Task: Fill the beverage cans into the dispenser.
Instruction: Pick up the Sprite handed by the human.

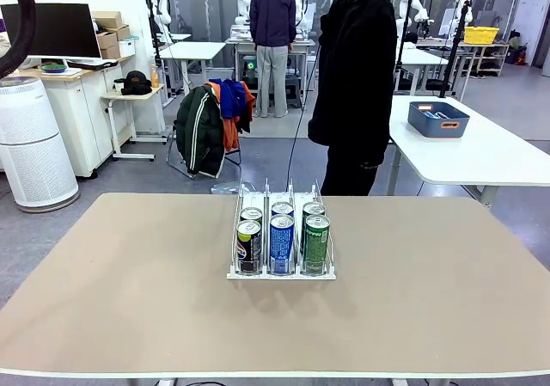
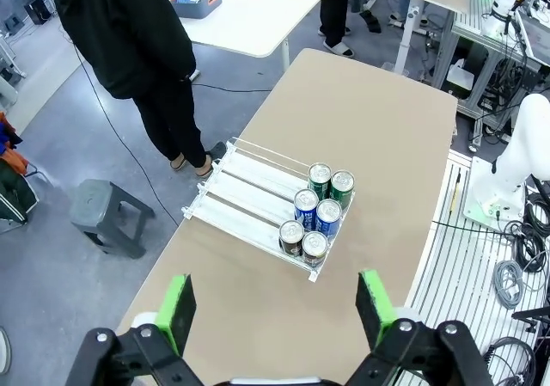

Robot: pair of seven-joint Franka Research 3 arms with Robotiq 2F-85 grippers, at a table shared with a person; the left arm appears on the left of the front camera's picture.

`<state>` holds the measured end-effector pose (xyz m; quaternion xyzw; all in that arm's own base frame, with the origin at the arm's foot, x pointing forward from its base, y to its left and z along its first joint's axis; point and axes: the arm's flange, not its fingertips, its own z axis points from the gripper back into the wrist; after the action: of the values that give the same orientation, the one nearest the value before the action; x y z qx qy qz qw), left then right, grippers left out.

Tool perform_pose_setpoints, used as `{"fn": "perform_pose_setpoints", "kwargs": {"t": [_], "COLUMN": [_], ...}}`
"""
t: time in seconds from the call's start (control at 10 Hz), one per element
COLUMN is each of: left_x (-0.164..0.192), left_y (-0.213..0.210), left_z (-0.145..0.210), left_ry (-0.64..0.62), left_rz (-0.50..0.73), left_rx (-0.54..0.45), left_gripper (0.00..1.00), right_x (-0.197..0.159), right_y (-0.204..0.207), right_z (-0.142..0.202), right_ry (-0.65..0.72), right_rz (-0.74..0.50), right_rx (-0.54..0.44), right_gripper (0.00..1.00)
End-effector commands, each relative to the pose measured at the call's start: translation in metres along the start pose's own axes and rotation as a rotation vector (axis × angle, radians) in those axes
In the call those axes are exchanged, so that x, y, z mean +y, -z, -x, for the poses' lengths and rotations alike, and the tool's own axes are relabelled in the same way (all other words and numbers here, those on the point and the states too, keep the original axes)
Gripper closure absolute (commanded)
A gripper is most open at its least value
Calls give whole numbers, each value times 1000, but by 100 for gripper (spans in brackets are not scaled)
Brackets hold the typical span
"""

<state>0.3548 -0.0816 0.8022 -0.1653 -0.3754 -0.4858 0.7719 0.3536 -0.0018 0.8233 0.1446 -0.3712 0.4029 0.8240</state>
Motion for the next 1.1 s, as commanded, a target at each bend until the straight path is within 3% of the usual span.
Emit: {"fn": "perform_pose_setpoints", "kwargs": {"t": [0.0,1.0], "left_x": [0,0], "left_y": [0,0], "left_z": [0,0], "left_ry": [-1,-1], "left_rz": [11,11], "left_rx": [-4,-4], "left_gripper": [0,0], "right_x": [0,0], "right_y": [-1,-1], "right_z": [0,0], "right_ry": [-2,-2], "right_rz": [7,7], "right_rx": [2,2], "right_gripper": [0,0]}}
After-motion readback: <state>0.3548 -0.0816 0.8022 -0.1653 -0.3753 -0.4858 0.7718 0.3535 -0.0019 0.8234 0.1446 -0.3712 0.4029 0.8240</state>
